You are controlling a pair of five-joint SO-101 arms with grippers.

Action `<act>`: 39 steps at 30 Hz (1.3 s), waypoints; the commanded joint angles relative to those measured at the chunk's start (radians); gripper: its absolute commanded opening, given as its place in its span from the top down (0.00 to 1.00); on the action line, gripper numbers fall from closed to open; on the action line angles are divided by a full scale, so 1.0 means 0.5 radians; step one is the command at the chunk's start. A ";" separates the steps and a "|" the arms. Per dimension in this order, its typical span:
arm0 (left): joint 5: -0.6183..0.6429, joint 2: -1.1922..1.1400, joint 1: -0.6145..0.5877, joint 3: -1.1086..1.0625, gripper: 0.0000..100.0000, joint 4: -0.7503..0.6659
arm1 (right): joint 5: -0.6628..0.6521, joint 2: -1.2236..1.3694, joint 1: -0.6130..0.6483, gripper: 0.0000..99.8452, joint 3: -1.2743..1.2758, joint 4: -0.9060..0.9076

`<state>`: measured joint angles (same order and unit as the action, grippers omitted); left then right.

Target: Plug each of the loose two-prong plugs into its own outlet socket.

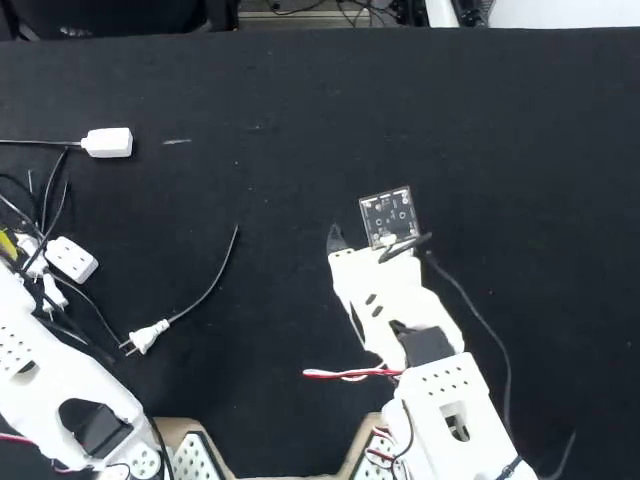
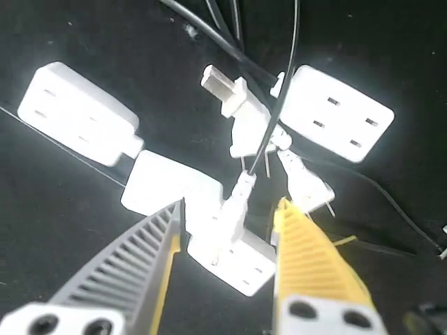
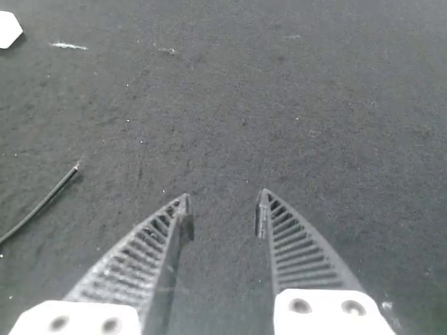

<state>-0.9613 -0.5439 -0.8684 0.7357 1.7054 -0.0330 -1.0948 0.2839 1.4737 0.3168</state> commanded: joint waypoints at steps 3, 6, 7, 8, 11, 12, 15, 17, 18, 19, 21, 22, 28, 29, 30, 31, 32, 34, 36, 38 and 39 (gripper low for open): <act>0.460 0.098 0.330 0.391 0.78 -0.012 | 0.012 0.011 0.025 0.86 -0.011 -0.046; 0.951 -0.003 0.529 0.407 0.78 -0.239 | 0.012 0.011 0.025 0.86 -0.011 -0.046; 1.132 -0.055 0.578 0.416 0.78 -0.347 | 0.012 0.011 0.025 0.86 -0.011 -0.046; 1.307 -0.114 0.609 0.419 0.78 -0.460 | 0.012 0.011 0.025 0.86 -0.011 -0.046; 1.740 -0.285 0.677 0.419 0.78 -0.770 | 0.012 0.011 0.025 0.86 -0.011 -0.046; 1.838 -0.344 0.692 0.419 0.78 -0.856 | 0.012 0.011 0.025 0.86 -0.011 -0.046; 2.013 -0.476 0.735 0.422 0.78 -1.053 | 0.012 0.011 0.028 0.86 -0.011 -0.049; 2.117 -0.531 0.750 0.422 0.78 -1.142 | 0.012 0.011 0.028 0.86 -0.011 -0.049; 2.176 -0.543 0.750 0.422 0.78 -1.178 | 0.012 0.011 0.028 0.86 -0.014 -0.049; 2.237 -0.555 0.744 0.422 0.78 -1.206 | 0.012 0.011 0.028 0.86 -0.014 -0.049; 2.348 -0.565 0.735 0.422 0.77 -1.255 | 0.012 0.011 0.028 0.86 -0.020 -0.049; 2.403 -0.565 0.726 0.422 0.76 -1.264 | 0.012 0.011 0.028 0.86 -0.020 -0.049; 2.756 -0.568 0.692 0.413 0.72 -1.277 | 0.012 0.011 0.028 0.86 -0.023 -0.049; 2.796 -0.589 0.680 0.416 0.72 -1.277 | 0.012 0.011 0.028 0.86 -0.020 -0.049; 2.845 -0.617 0.667 0.422 0.72 -1.277 | 0.012 0.011 0.028 0.86 -0.020 -0.049; 2.915 -0.647 0.661 0.425 0.72 -1.298 | 0.012 0.011 0.028 0.86 -0.017 -0.049; 2.986 -0.675 0.640 0.437 0.73 -1.326 | 0.012 0.011 0.028 0.86 -0.017 -0.049; 3.106 -0.736 0.600 0.480 0.73 -1.359 | 0.012 0.011 0.028 0.86 -0.014 -0.049; 3.161 -0.801 0.594 0.563 0.72 -1.359 | 0.012 0.011 0.028 0.86 -0.014 -0.049; 3.161 -0.872 0.615 0.649 0.72 -1.338 | 0.012 0.011 0.028 0.86 -0.014 -0.049; 3.161 -0.899 0.631 0.692 0.72 -1.316 | 0.012 0.011 0.028 0.86 -0.014 -0.049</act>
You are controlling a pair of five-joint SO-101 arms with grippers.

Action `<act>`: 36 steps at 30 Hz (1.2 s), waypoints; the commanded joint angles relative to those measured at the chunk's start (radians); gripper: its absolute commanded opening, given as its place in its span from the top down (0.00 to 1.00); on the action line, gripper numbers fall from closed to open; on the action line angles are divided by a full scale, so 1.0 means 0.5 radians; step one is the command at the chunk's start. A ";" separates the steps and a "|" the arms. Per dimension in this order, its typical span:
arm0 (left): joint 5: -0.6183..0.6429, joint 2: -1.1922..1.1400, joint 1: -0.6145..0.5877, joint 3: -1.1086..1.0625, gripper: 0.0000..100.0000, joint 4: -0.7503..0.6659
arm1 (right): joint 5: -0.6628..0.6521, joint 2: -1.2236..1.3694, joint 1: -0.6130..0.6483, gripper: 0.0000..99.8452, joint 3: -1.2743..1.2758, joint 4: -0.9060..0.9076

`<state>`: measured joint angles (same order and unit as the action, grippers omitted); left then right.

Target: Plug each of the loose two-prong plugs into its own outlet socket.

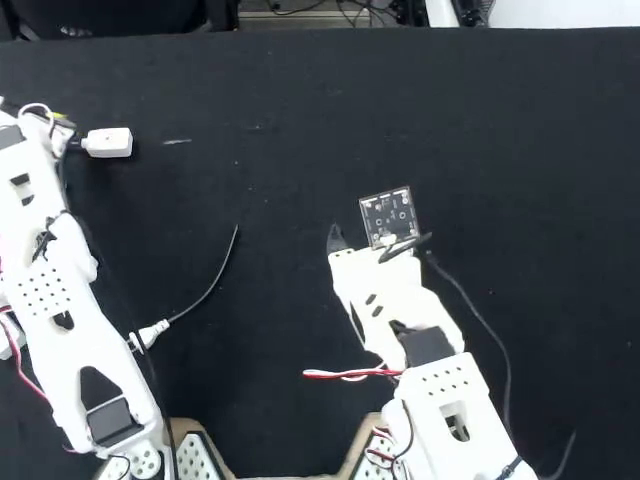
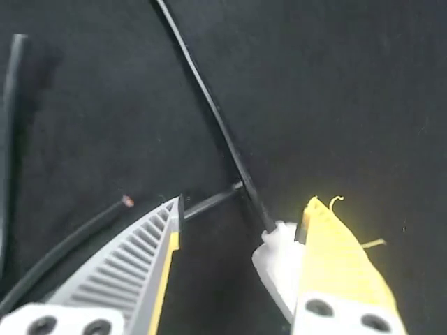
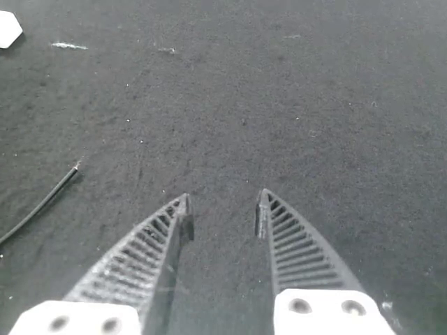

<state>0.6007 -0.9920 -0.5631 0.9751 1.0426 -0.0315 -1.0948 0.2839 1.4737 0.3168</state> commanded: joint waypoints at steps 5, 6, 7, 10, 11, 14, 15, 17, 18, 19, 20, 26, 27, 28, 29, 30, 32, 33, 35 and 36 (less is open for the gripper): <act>0.037 -0.163 0.057 0.431 0.72 0.018 | 0.009 0.011 0.028 0.86 -0.014 -0.049; 0.037 -0.199 0.057 0.477 0.72 0.003 | 0.009 0.011 0.028 0.86 -0.014 -0.049; 0.037 -0.233 0.060 0.520 0.72 -0.009 | 0.009 0.011 0.028 0.86 -0.014 -0.049; 0.037 -0.334 0.060 0.618 0.72 -0.031 | 0.009 0.011 0.028 0.86 -0.014 -0.049; 0.037 -0.362 0.060 0.646 0.72 -0.021 | 0.009 0.011 0.028 0.86 -0.014 -0.049; -0.003 -0.427 0.091 0.664 0.72 -0.015 | 0.009 0.011 0.028 0.86 -0.014 -0.049; -0.061 -0.439 0.112 0.664 0.72 -0.012 | 0.009 0.011 0.028 0.86 -0.014 -0.049; -0.199 -0.457 0.173 0.677 0.72 0.040 | 0.009 0.011 0.028 0.86 -0.014 -0.049; -0.273 -0.457 0.210 0.680 0.73 0.083 | 0.009 0.011 0.028 0.86 -0.014 -0.049; -0.338 -0.451 0.250 0.680 0.73 0.135 | 0.009 0.011 0.028 0.86 -0.014 -0.049; -0.390 -0.445 0.287 0.680 0.73 0.190 | 0.009 0.011 0.028 0.86 -0.014 -0.049; -0.608 -0.445 0.480 0.683 0.75 0.445 | 0.009 0.011 0.028 0.86 -0.017 -0.049; -0.651 -0.445 0.511 0.683 0.79 0.476 | 0.009 0.011 0.028 0.86 -0.017 -0.049; -0.697 -0.445 0.542 0.683 0.83 0.509 | 0.009 0.011 0.028 0.86 -0.017 -0.049; -0.746 -0.445 0.578 0.683 0.88 0.543 | 0.009 0.011 0.028 0.86 -0.017 -0.049; -0.807 -0.442 0.612 0.692 0.93 0.583 | 0.009 0.011 0.028 0.86 -0.017 -0.049; -0.945 -0.442 0.689 0.787 0.97 0.740 | 0.009 0.011 0.028 0.86 -0.017 -0.049; -1.028 -0.445 0.732 0.852 0.95 0.847 | 0.009 0.011 0.028 0.86 -0.017 -0.049; -1.203 -0.448 0.818 0.999 0.94 1.065 | 0.009 0.011 0.028 0.86 -0.017 -0.049; -1.292 -0.448 0.858 1.085 0.94 1.175 | 0.009 0.011 0.028 0.86 -0.017 -0.049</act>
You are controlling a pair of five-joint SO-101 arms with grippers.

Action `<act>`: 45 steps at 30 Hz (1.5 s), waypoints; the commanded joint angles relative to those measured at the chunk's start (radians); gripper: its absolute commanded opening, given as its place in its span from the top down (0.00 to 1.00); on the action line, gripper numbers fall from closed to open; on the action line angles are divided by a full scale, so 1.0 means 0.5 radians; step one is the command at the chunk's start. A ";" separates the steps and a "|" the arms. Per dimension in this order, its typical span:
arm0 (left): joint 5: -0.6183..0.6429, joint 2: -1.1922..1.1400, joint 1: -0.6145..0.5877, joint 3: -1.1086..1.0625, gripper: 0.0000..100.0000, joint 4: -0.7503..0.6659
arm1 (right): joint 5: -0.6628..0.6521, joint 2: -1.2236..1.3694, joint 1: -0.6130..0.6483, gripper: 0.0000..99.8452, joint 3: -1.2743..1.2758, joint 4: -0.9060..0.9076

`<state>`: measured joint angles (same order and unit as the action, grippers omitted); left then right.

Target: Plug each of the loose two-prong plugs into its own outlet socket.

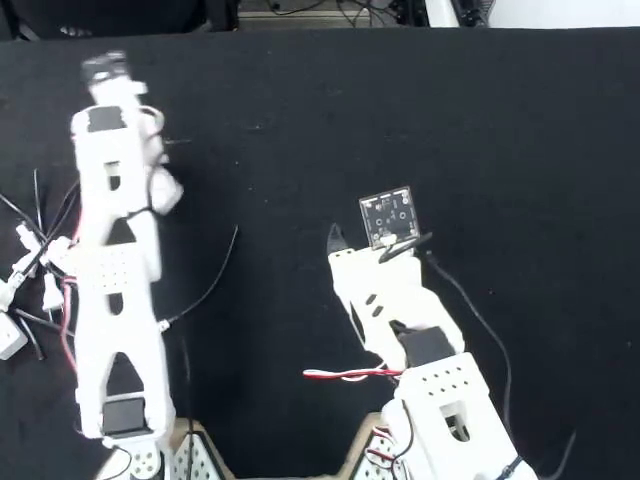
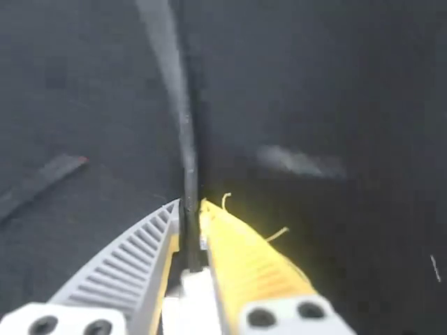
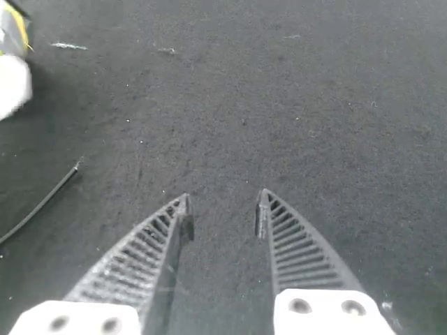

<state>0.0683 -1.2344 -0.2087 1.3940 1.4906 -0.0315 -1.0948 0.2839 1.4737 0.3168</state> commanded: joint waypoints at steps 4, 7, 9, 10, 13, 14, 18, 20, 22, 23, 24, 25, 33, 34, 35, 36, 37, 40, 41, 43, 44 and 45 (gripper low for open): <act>-0.470 0.025 0.272 0.557 0.97 0.543 | 0.009 0.011 0.028 0.86 -0.017 -0.049; -0.494 0.068 0.287 0.539 0.97 0.537 | 0.009 0.011 0.021 0.86 -0.017 -0.049; -0.488 0.064 0.293 0.535 0.97 0.540 | 0.009 0.011 0.018 0.86 -0.017 -0.049; -0.488 0.049 0.299 0.532 0.97 0.543 | 0.009 0.011 0.018 0.86 -0.020 -0.049; -0.485 0.031 0.342 0.425 0.93 0.543 | 0.009 0.011 0.018 0.86 -0.020 -0.049; -0.485 0.040 0.358 0.391 0.90 0.546 | 0.009 0.011 0.018 0.86 -0.020 -0.049; -0.374 0.172 0.422 0.232 0.83 0.546 | 0.003 0.011 0.018 0.86 -0.020 -0.049; -0.365 0.285 0.456 0.115 0.84 0.546 | -0.068 0.011 0.018 0.86 -0.020 -0.049; -0.365 0.414 0.471 -0.032 0.85 0.546 | -0.101 0.011 0.021 0.86 -0.014 -0.061; -0.365 0.476 0.471 -0.109 0.85 0.546 | -0.104 0.011 0.021 0.86 -0.008 -0.083; -0.365 0.540 0.468 -0.201 0.85 0.546 | -0.104 0.020 0.021 0.86 -0.005 -0.101; -0.365 0.605 0.462 -0.293 0.86 0.546 | -0.107 0.020 0.021 0.86 -0.005 -0.104; -0.362 1.166 0.391 -1.162 0.85 0.531 | -0.114 0.011 0.028 0.86 0.011 -0.104; -0.362 1.227 0.382 -1.275 0.85 0.512 | -0.114 0.011 0.028 0.86 0.011 -0.104; -0.362 1.286 0.373 -1.376 0.85 0.476 | -0.114 0.011 0.028 0.86 0.008 -0.104; -0.362 1.347 0.361 -1.459 0.85 0.439 | -0.114 0.011 0.028 0.86 0.008 -0.104; -0.362 1.424 0.345 -1.548 0.85 0.393 | -0.114 0.011 0.028 0.86 0.008 -0.104; -0.310 1.657 0.299 -1.846 0.85 0.221 | -0.114 0.011 0.028 0.86 0.008 -0.104; -0.288 1.740 0.287 -1.969 0.85 0.138 | -0.114 0.011 0.028 0.86 0.011 -0.104; -0.276 1.893 0.284 -2.254 0.85 -0.071 | -0.114 0.011 0.028 0.86 0.011 -0.101; -0.276 1.961 0.284 -2.414 0.85 -0.206 | -0.114 0.011 0.028 0.86 0.011 -0.101; -0.267 2.022 0.284 -2.567 0.85 -0.356 | -0.114 0.011 0.028 0.86 0.008 -0.101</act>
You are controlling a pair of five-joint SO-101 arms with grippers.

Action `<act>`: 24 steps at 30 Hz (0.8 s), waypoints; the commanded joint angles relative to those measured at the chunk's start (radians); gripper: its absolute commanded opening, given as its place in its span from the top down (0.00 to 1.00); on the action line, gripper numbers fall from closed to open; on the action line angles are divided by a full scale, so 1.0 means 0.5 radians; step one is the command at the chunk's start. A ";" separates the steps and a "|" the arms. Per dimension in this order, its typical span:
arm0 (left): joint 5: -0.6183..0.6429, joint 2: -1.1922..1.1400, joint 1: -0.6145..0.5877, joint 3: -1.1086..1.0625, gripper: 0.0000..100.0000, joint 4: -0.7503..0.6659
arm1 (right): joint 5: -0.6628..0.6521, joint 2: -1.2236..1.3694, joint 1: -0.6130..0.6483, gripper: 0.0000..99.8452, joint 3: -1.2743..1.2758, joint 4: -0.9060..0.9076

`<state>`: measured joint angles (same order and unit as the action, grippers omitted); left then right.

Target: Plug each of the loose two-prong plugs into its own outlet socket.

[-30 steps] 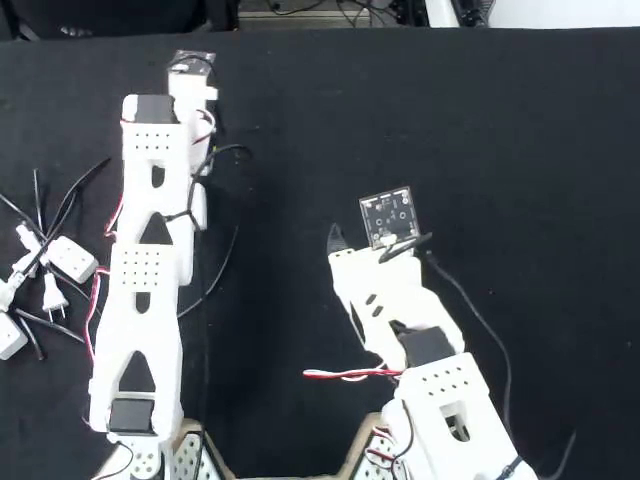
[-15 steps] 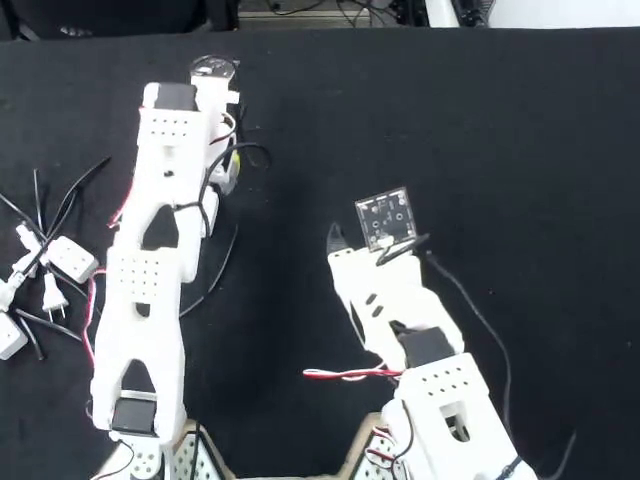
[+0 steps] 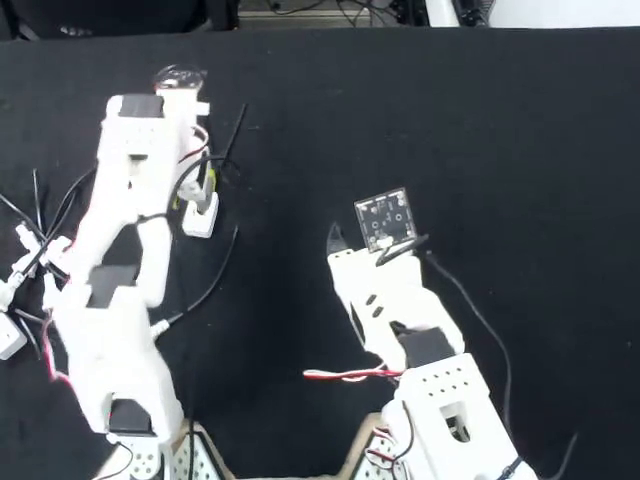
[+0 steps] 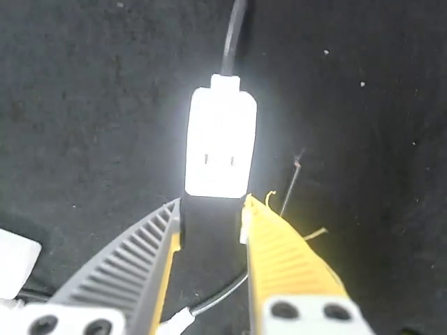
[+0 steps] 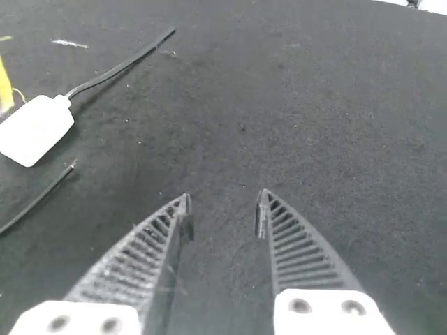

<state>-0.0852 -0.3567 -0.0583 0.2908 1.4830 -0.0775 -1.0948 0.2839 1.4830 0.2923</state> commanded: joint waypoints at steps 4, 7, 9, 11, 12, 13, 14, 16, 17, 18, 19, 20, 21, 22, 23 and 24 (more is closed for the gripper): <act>0.209 0.500 -0.008 -0.910 0.85 -0.862 | -0.021 0.011 0.028 0.86 -0.020 -0.052; 0.264 0.651 0.011 -1.122 0.85 -0.997 | -0.021 0.008 0.031 0.86 -0.023 -0.055; 0.255 0.721 0.008 -1.201 0.85 -1.043 | -0.021 0.008 0.031 0.86 -0.026 -0.055; 0.255 0.749 0.002 -1.269 0.85 -1.126 | -0.021 0.008 0.031 0.86 -0.023 -0.055; 0.255 0.749 0.002 -1.300 0.85 -1.185 | -0.021 0.008 0.031 0.86 -0.023 -0.049; 0.255 0.740 -0.005 -1.339 0.85 -1.252 | -0.021 0.008 0.031 0.86 -0.023 -0.046; 0.255 0.724 -0.017 -1.382 0.85 -1.323 | -0.021 0.008 0.031 0.86 -0.023 -0.043; 0.258 0.700 -0.038 -1.462 0.85 -1.464 | -0.021 0.008 0.031 0.86 -0.023 -0.043; 0.267 0.700 -0.066 -1.493 0.85 -1.519 | -0.021 0.008 0.031 0.86 -0.023 -0.043; 0.267 0.703 -0.091 -1.508 0.85 -1.559 | -0.021 0.008 0.031 0.86 -0.023 -0.043; 0.270 0.709 -0.121 -1.521 0.85 -1.587 | -0.021 0.008 0.031 0.86 -0.020 -0.046; 0.279 0.712 -0.143 -1.524 0.85 -1.599 | -0.021 0.008 0.031 0.86 -0.020 -0.046; 0.322 0.718 -0.158 -1.527 0.85 -1.596 | -0.018 0.008 0.034 0.86 -0.020 -0.046; 0.387 0.718 -0.164 -1.527 0.85 -1.593 | -0.021 0.008 0.052 0.86 -0.017 -0.046; 0.448 0.718 -0.167 -1.527 0.85 -1.590 | -0.021 0.008 0.077 0.86 -0.014 -0.046; 0.488 0.718 -0.167 -1.527 0.85 -1.590 | -0.021 0.008 0.104 0.86 -0.011 -0.043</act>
<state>0.0959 -0.0330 -0.1243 -0.4718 0.6989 -0.0790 -1.0948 0.2977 1.4830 0.2923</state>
